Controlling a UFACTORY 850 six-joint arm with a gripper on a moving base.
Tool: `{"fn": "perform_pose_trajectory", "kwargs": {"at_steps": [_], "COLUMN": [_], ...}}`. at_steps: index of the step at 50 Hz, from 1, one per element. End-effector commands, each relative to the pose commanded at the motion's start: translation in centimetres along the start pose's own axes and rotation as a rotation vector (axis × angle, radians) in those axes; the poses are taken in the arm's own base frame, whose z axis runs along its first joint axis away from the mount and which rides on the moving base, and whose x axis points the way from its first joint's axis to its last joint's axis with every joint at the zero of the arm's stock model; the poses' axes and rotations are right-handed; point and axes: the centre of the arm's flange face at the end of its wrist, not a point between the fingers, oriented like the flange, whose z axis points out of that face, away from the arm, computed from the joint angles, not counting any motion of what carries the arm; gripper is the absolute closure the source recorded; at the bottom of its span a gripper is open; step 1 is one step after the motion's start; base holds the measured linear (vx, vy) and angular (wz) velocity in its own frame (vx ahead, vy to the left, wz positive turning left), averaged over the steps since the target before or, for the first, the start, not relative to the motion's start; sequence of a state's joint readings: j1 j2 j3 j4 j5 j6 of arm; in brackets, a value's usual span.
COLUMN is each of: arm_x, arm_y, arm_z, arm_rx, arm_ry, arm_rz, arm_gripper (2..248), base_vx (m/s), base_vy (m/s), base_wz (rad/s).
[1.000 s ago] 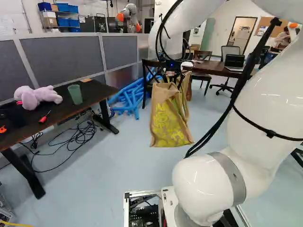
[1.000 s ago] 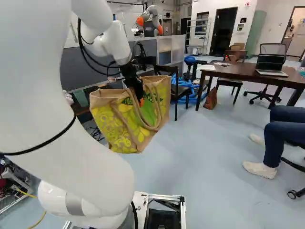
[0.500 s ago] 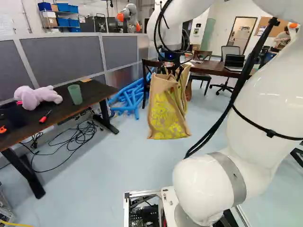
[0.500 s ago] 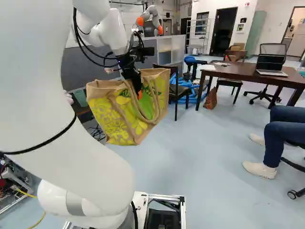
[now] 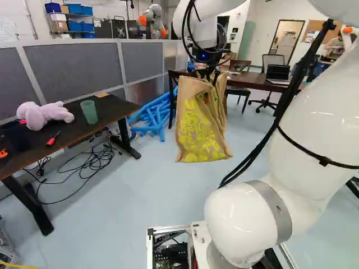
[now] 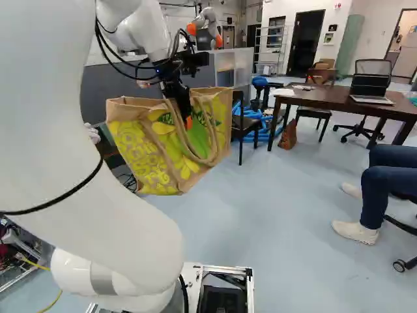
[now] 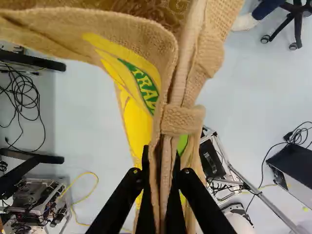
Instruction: Pick up the bag on the ground and place it on the table
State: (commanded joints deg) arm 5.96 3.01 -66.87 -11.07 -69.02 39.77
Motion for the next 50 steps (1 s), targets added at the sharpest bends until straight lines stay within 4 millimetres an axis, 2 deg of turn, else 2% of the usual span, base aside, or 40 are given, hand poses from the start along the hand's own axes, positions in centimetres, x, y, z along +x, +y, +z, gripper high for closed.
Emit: {"fn": "perform_pose_trajectory", "kwargs": {"at_steps": [21,50], "arm_x": [-0.17,-0.17], "arm_y": [0.21,0.21], "arm_z": [-0.39,-0.39], "arm_rx": [0.000,0.000], "arm_ry": [0.001,0.001], "arm_rz": [0.002,0.002], "arm_gripper": [229,229], "base_vx": [0.000,0.045], "base_vy": [0.000,0.005], "base_wz": [0.002,0.152]}}
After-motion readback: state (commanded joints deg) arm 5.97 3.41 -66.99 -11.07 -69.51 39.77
